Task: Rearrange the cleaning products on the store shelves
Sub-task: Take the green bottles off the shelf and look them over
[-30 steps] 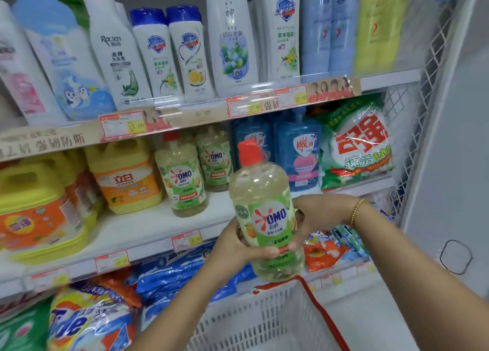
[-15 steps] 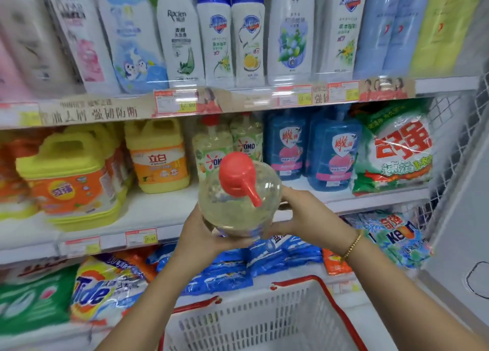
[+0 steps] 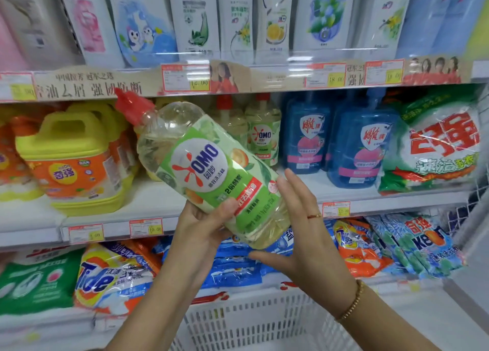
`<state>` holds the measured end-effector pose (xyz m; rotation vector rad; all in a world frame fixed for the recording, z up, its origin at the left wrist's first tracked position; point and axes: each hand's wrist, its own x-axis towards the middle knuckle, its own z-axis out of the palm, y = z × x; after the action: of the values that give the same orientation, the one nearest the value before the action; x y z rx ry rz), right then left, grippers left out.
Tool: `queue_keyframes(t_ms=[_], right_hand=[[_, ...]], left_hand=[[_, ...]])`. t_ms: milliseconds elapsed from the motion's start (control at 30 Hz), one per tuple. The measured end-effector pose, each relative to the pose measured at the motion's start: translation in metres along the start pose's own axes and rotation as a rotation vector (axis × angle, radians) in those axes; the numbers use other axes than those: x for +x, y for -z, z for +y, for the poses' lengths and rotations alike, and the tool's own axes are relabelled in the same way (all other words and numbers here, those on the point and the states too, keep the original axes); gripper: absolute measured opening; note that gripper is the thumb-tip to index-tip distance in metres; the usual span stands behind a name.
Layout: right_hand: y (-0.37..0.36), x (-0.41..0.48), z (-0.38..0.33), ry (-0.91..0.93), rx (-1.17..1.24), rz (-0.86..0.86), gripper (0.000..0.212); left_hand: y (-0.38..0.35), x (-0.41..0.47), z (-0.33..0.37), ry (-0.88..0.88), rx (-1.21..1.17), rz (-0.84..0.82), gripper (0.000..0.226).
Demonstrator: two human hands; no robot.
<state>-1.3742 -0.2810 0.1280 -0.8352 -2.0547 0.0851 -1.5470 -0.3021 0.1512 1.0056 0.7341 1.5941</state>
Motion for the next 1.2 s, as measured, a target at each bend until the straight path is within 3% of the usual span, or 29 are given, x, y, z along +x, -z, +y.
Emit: queue_keyframes(t_ms=[133, 233, 367, 433, 500, 567, 700, 767, 833, 900, 1000, 1100, 1200], right_hand=[[0.002, 0.008, 0.002, 0.063, -0.013, 0.136, 0.106], [0.010, 0.013, -0.006, 0.022, 0.119, 0.162, 0.105], [0.018, 0.013, -0.019, -0.182, 0.828, -0.027, 0.105], [0.020, 0.016, -0.015, -0.263, 1.046, -0.125, 0.098], [0.019, 0.019, -0.010, -0.406, 1.229, -0.202, 0.091], [0.020, 0.021, -0.009, -0.505, 1.355, -0.312, 0.097], [0.023, 0.023, -0.023, -0.571, 1.400, -0.326, 0.079], [0.019, 0.023, -0.027, -0.564, 1.293, -0.204, 0.071], [0.017, 0.023, -0.033, -0.451, 1.017, -0.066, 0.075], [0.018, 0.021, -0.032, -0.213, 0.540, 0.071, 0.082], [0.014, 0.023, -0.019, 0.110, -0.056, 0.074, 0.085], [0.003, 0.019, -0.004, 0.193, -0.208, 0.081, 0.087], [0.004, 0.018, 0.005, 0.233, -0.205, 0.135, 0.087]], left_hand=[[-0.001, 0.000, -0.001, -0.011, -0.037, -0.043, 0.083], [-0.002, 0.002, 0.004, -0.050, -0.132, -0.155, 0.071], [0.002, 0.010, 0.016, -0.090, -0.195, -0.207, 0.100], [0.009, 0.015, 0.018, -0.094, -0.229, -0.200, 0.096], [0.016, 0.017, 0.018, -0.089, -0.253, -0.223, 0.080], [0.020, 0.016, 0.016, -0.077, -0.253, -0.255, 0.068], [0.021, 0.014, 0.017, -0.008, -0.335, -0.151, 0.079], [0.018, 0.015, 0.018, 0.001, -0.357, -0.058, 0.093], [0.015, 0.017, 0.017, -0.003, -0.379, 0.020, 0.103], [0.012, 0.017, 0.015, -0.011, -0.361, 0.064, 0.106], [0.008, 0.017, 0.011, 0.017, -0.315, 0.127, 0.115], [0.005, 0.014, 0.005, 0.052, -0.276, 0.141, 0.115], [0.005, 0.013, 0.002, 0.079, -0.268, 0.086, 0.110]])
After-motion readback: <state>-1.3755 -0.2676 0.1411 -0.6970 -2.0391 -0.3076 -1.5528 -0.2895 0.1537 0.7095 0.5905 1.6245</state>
